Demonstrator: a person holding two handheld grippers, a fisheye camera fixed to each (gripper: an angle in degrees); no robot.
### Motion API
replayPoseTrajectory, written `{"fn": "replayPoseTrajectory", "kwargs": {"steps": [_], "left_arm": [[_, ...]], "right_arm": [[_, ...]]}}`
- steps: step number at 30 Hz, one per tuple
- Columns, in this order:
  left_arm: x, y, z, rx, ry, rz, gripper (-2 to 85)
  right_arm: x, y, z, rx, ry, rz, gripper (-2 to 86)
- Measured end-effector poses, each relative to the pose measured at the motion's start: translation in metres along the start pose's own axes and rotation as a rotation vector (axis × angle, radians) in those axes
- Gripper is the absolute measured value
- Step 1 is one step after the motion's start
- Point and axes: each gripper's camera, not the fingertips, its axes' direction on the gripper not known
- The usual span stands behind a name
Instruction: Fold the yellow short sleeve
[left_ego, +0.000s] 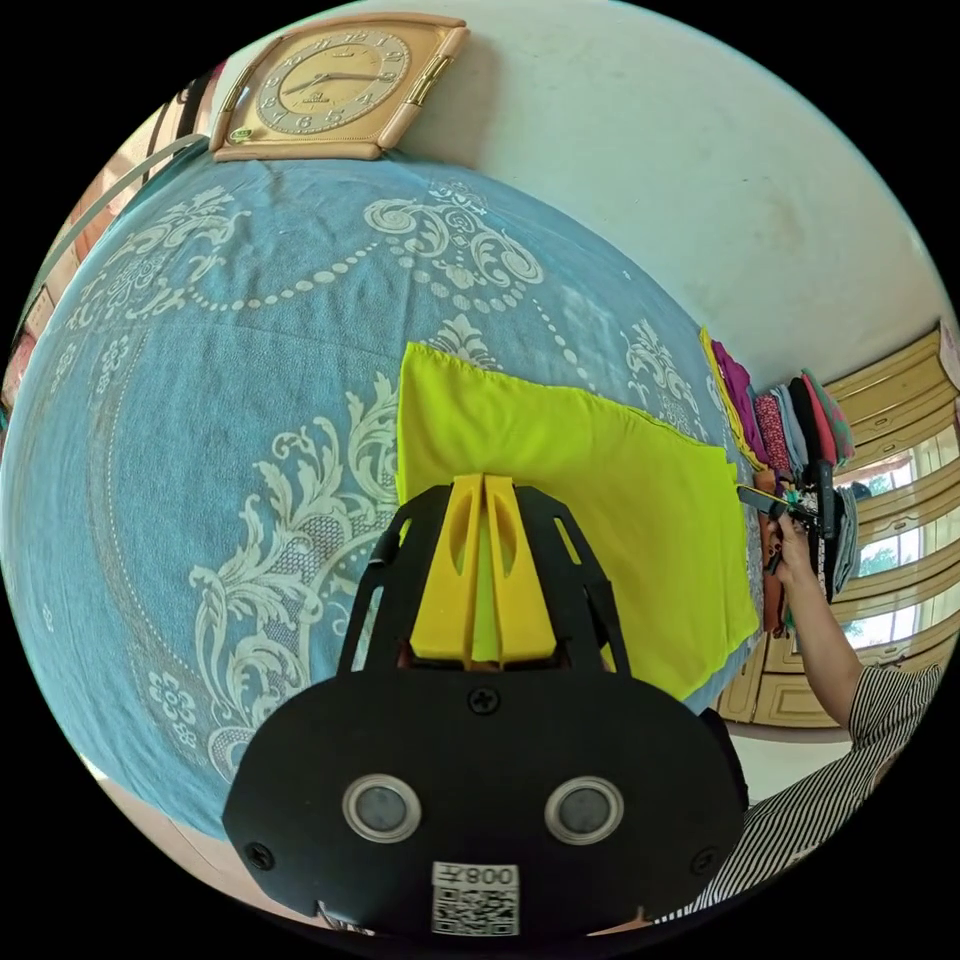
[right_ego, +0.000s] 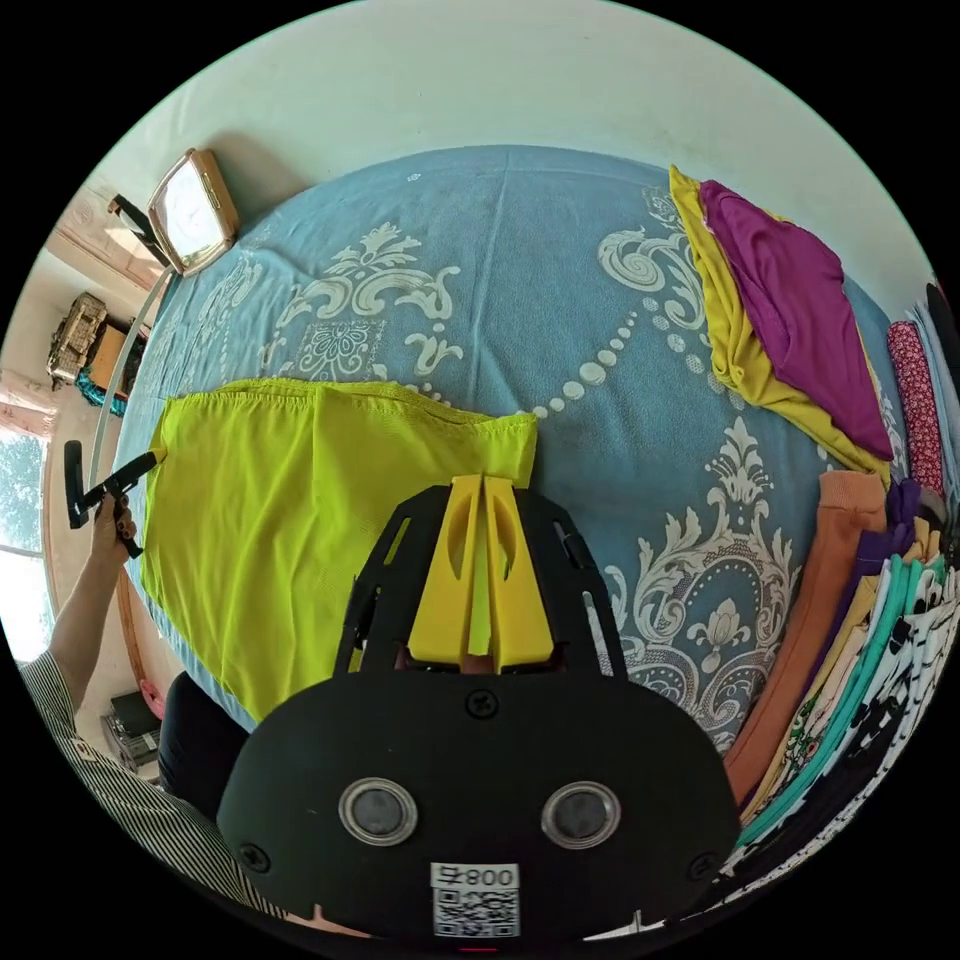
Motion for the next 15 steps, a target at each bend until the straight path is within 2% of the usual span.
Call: {"fn": "replayPoseTrajectory", "kwargs": {"steps": [8,12,15], "left_arm": [[0.013,0.005,-0.017,0.029,-0.026,-0.005,0.3],[0.042,0.012,-0.027,0.079,0.034,0.062,0.2],[0.064,0.007,-0.012,0.025,0.02,0.121,0.2]], "right_arm": [[0.021,0.036,-0.002,0.103,-0.13,0.101,0.1],[-0.009,0.053,-0.012,0.166,-0.084,0.018,0.1],[-0.036,0.055,0.007,0.111,0.0,-0.061,-0.1]]}}
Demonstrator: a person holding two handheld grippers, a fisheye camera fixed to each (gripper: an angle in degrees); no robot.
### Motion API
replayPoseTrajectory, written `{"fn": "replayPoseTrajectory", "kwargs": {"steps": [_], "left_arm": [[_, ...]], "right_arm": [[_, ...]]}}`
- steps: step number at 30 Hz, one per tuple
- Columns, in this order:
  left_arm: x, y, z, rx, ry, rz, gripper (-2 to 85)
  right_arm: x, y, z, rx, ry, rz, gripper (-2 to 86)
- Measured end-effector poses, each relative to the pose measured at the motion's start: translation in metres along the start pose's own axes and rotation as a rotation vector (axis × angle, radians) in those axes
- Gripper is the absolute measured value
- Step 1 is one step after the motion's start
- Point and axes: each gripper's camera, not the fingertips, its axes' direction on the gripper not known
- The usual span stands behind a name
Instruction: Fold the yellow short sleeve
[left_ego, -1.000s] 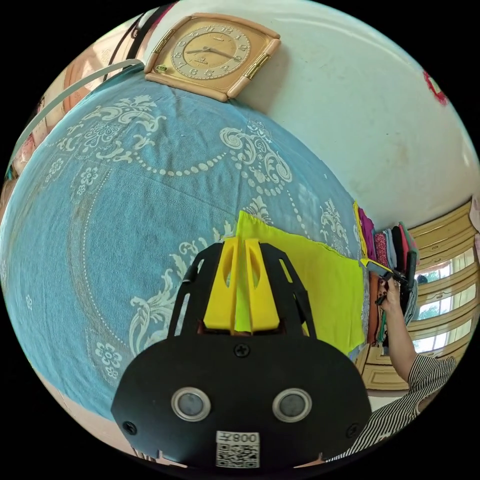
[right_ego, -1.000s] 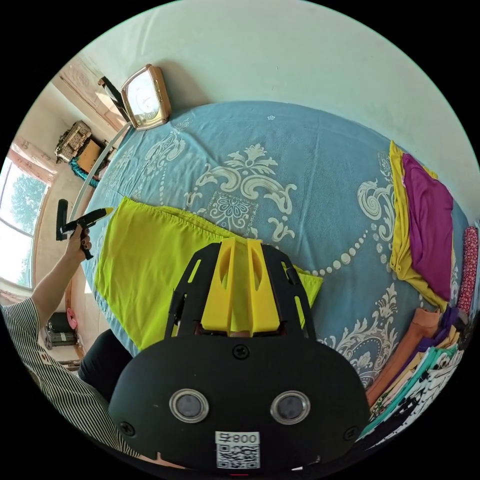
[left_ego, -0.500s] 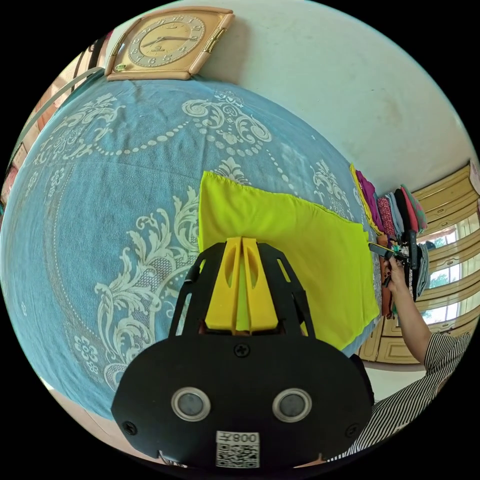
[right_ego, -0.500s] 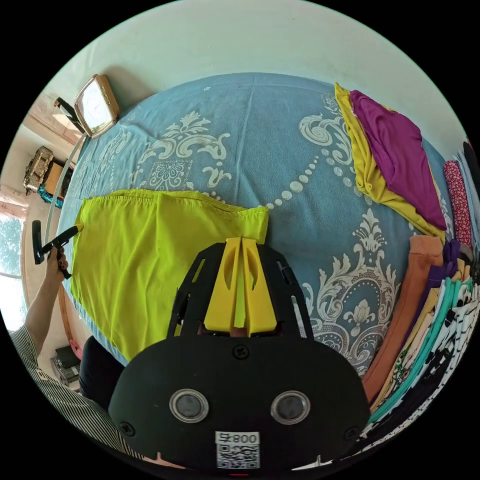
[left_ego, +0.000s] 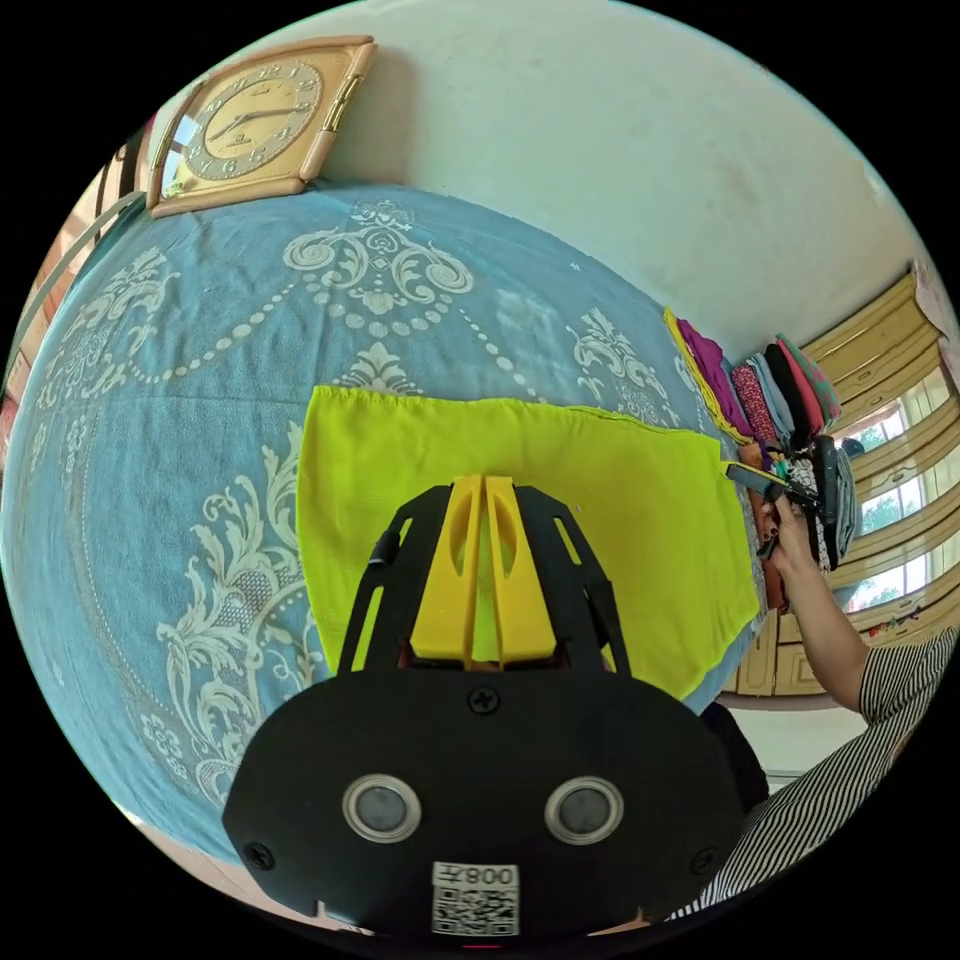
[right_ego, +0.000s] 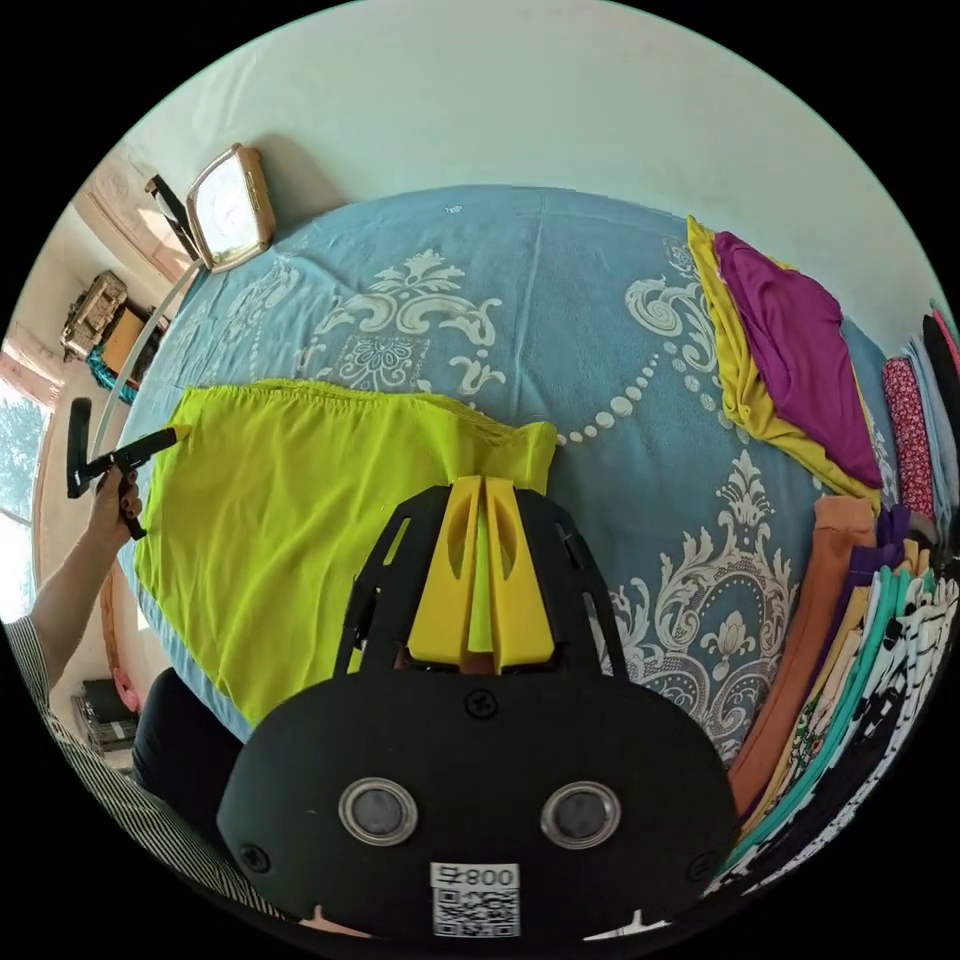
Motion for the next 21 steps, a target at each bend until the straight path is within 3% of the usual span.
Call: {"fn": "replayPoseTrajectory", "kwargs": {"steps": [2,8,14,18,21], "left_arm": [[0.004,-0.008,0.015,-0.051,-0.042,-0.007,0.2],[0.003,-0.011,0.0,-0.025,-0.049,-0.035,0.2],[0.001,0.012,-0.033,0.007,-0.054,-0.047,0.2],[0.009,0.03,-0.058,0.054,0.055,-0.015,0.2],[0.028,0.032,-0.058,0.029,0.078,0.049,0.2]], "right_arm": [[-0.01,0.004,0.024,-0.077,0.082,-0.006,-0.2],[0.014,0.027,0.015,-0.023,0.054,0.11,-0.1],[0.052,0.065,0.001,0.067,-0.113,0.277,0.1],[0.025,0.084,-0.013,0.147,-0.244,0.167,0.1],[-0.028,0.081,0.001,0.081,-0.284,0.003,0.1]]}}
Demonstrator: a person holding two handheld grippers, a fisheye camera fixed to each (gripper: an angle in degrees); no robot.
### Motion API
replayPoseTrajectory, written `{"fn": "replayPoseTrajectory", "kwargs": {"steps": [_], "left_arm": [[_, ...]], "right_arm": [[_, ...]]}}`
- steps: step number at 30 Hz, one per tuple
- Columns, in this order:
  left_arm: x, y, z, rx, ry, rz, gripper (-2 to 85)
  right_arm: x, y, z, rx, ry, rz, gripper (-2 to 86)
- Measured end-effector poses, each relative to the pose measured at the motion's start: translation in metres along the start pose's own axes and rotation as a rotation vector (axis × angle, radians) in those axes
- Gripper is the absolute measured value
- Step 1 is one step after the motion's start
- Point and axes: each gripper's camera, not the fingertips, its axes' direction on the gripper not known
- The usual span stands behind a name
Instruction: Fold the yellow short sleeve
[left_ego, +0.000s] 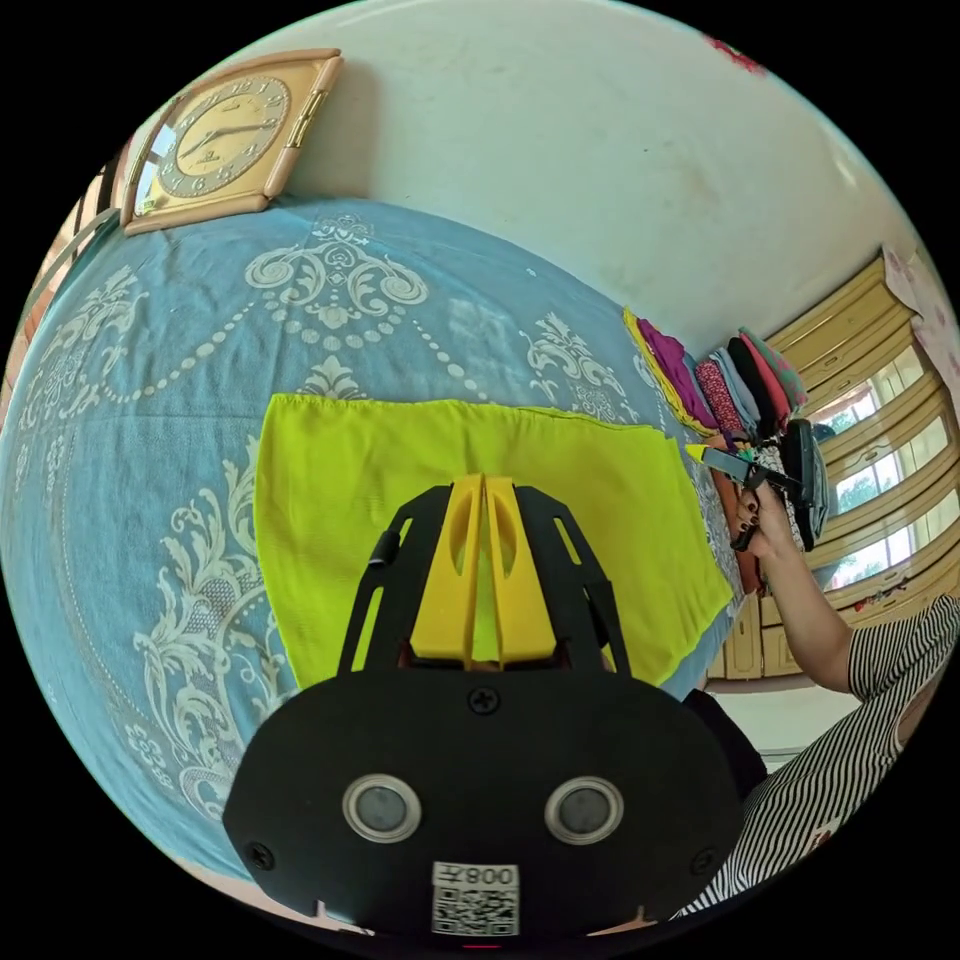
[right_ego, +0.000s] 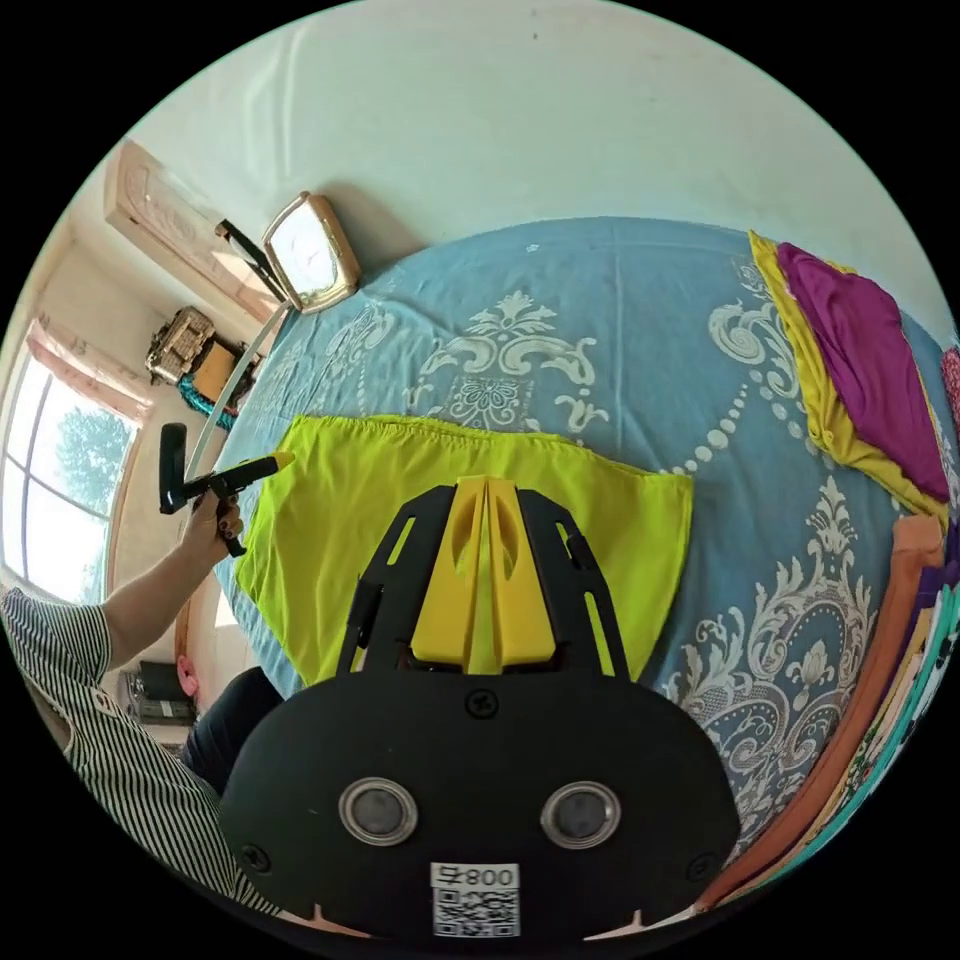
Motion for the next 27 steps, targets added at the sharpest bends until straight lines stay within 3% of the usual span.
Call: {"fn": "replayPoseTrajectory", "kwargs": {"steps": [6,12,21,27], "left_arm": [[0.024,-0.031,0.033,-0.115,-0.065,0.049,0.4],[0.009,-0.029,0.012,-0.105,-0.056,0.019,0.8],[-0.062,0.109,-0.146,0.013,0.019,-0.162,4.2],[-0.093,0.186,-0.184,-0.089,-0.026,-0.315,4.2]], "right_arm": [[-0.044,-0.001,0.077,-0.191,0.145,-0.11,-0.2],[-0.027,0.022,0.071,-0.144,0.089,-0.042,0.0],[-0.003,0.155,0.006,-0.075,-0.067,0.006,0.1],[-0.007,0.242,0.004,-0.178,-0.095,0.036,0.2]]}}
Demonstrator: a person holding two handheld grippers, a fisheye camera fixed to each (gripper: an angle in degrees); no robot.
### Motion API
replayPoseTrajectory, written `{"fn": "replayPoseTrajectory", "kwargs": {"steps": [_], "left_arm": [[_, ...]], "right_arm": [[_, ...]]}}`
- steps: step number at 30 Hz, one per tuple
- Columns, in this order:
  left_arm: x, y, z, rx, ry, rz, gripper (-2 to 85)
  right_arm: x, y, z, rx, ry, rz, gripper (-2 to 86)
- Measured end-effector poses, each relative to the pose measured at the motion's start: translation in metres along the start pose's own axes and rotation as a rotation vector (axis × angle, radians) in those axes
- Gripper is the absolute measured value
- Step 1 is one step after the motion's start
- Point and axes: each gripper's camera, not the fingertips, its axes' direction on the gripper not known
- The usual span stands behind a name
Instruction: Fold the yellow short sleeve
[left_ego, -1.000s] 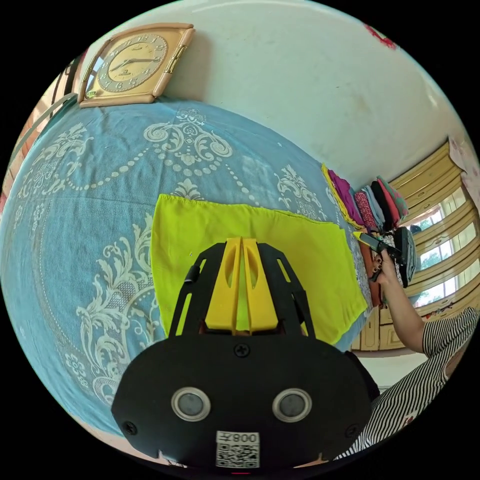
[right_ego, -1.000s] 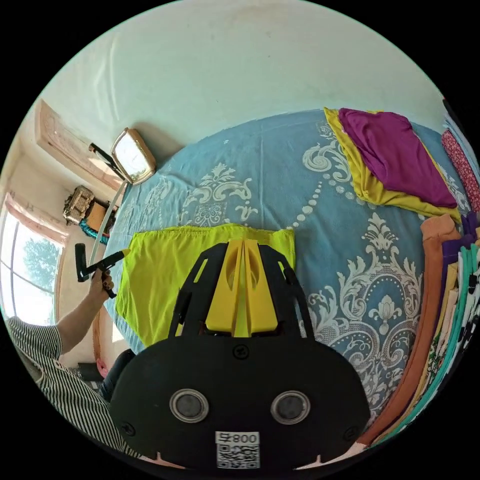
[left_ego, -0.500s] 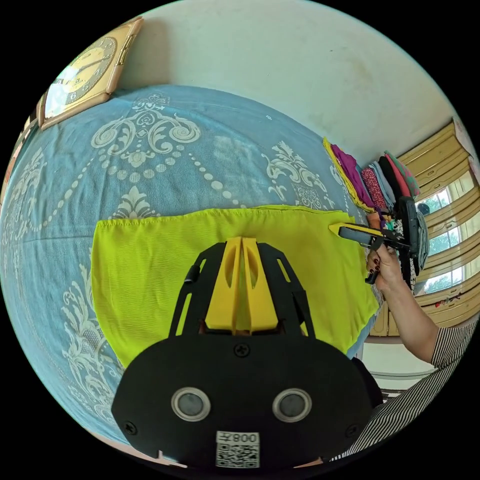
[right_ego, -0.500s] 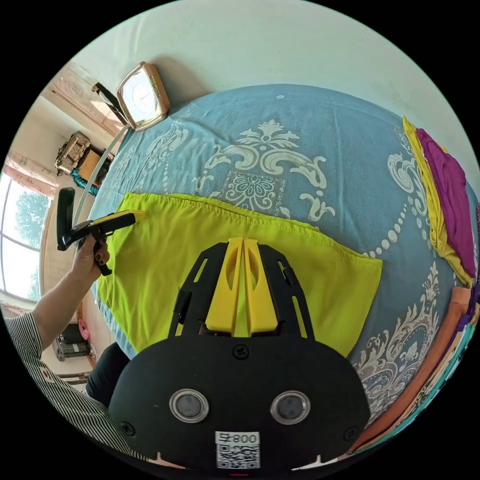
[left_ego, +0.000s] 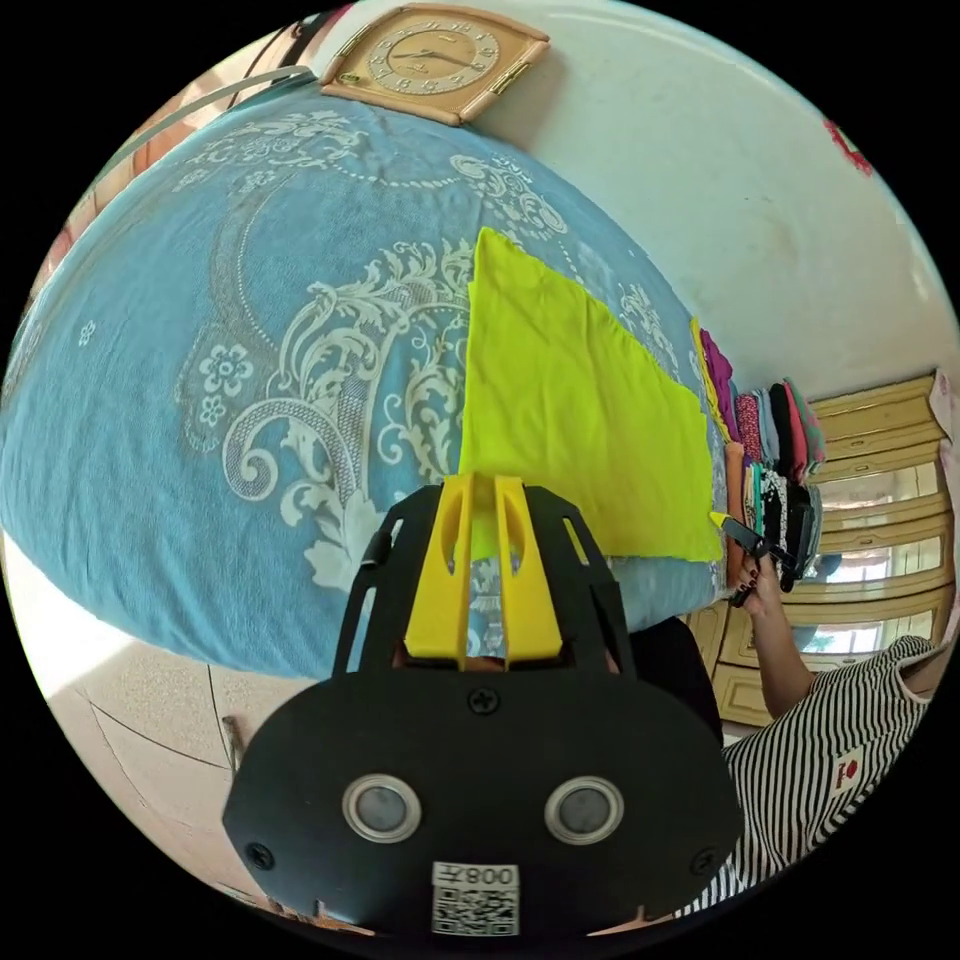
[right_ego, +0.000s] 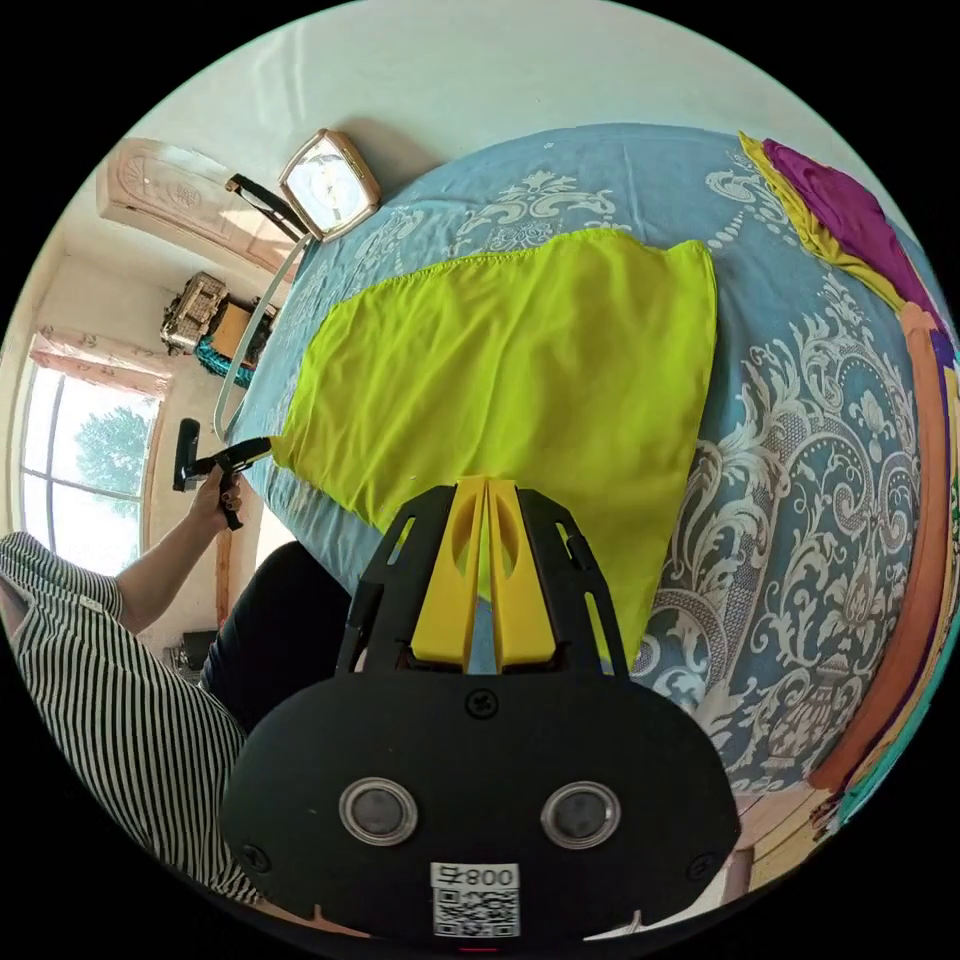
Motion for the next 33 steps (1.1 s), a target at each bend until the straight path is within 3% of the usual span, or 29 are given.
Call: {"fn": "replayPoseTrajectory", "kwargs": {"steps": [3,9,13,17,33], "left_arm": [[-0.018,0.005,-0.004,-0.013,0.009,-0.053,3.8],[-0.027,0.03,-0.065,0.054,0.069,-0.067,7.5],[-0.051,0.046,-0.07,0.028,0.196,-0.131,7.8],[-0.045,0.042,-0.071,-0.024,0.194,-0.108,6.9],[0.012,0.016,-0.137,-0.073,0.149,-0.076,0.3]], "right_arm": [[0.017,0.019,0.02,-0.07,-0.011,0.069,0.4],[0.033,0.078,-0.029,0.075,0.058,0.146,2.0],[0.076,0.14,-0.044,0.137,-0.049,0.295,4.9],[0.104,0.179,-0.037,0.157,-0.132,0.379,7.1],[0.144,0.243,-0.008,0.083,-0.303,0.375,0.4]]}}
